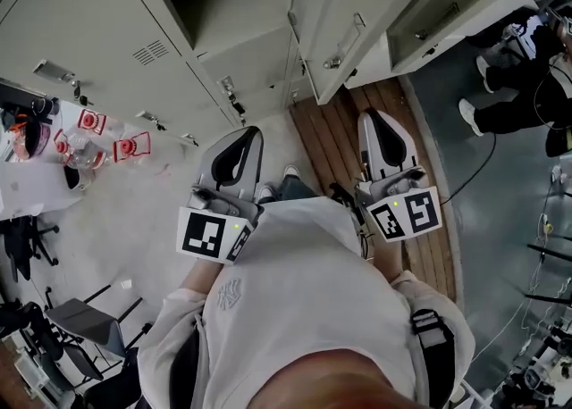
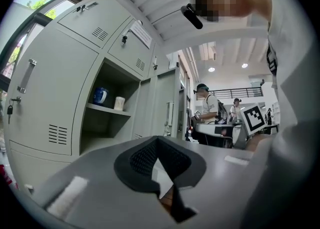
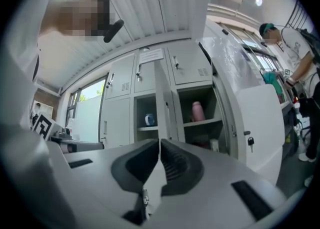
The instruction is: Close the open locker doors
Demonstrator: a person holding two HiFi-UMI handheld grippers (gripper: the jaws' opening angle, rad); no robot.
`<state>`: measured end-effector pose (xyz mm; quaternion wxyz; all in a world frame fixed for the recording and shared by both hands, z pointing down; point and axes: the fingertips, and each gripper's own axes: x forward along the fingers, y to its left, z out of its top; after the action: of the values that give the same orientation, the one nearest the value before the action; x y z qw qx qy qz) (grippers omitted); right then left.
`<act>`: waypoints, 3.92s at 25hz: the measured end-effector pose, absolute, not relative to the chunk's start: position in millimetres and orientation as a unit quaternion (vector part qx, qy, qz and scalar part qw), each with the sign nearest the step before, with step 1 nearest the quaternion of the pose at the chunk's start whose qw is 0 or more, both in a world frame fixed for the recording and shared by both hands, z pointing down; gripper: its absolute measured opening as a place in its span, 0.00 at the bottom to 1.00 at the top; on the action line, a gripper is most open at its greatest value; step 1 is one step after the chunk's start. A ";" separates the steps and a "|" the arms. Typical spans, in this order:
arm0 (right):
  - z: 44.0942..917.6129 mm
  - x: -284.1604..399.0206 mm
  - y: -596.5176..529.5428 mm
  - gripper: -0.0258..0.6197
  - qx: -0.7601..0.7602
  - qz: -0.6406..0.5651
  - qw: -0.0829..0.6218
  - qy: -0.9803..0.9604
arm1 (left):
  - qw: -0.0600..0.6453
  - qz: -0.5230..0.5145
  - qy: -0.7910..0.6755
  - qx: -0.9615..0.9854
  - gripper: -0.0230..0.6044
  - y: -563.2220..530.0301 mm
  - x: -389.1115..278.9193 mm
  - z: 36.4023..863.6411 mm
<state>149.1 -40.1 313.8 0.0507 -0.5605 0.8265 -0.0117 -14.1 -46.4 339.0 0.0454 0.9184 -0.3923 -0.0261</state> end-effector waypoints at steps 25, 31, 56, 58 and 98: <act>270.0 61.6 -116.5 0.18 -0.219 -0.051 0.110 0.968 | 0.021 -0.035 -0.524 0.851 0.04 -111.9 -67.5 326.1; 271.4 1.3 -143.8 0.18 -0.219 -0.043 0.100 0.970 | 0.012 -0.026 -0.540 0.841 0.04 -118.4 -118.8 317.3; 275.2 -104.7 -285.6 0.08 -0.350 0.037 0.037 0.935 | 0.014 -0.035 -0.567 0.823 0.04 -136.4 -212.2 318.2; 274.3 -105.9 -291.4 0.08 -0.353 0.033 0.037 0.934 | 0.015 -0.035 -0.570 0.821 0.04 -137.8 -213.1 317.9; 247.4 221.3 -126.0 0.08 -0.514 0.096 0.113 0.845 | 0.023 -0.050 -0.352 0.934 0.04 -158.2 38.1 310.7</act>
<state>221.3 -126.0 247.4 0.1132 -0.5142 0.8447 0.0960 38.1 -158.2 310.7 0.0232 0.9342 -0.3525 -0.0502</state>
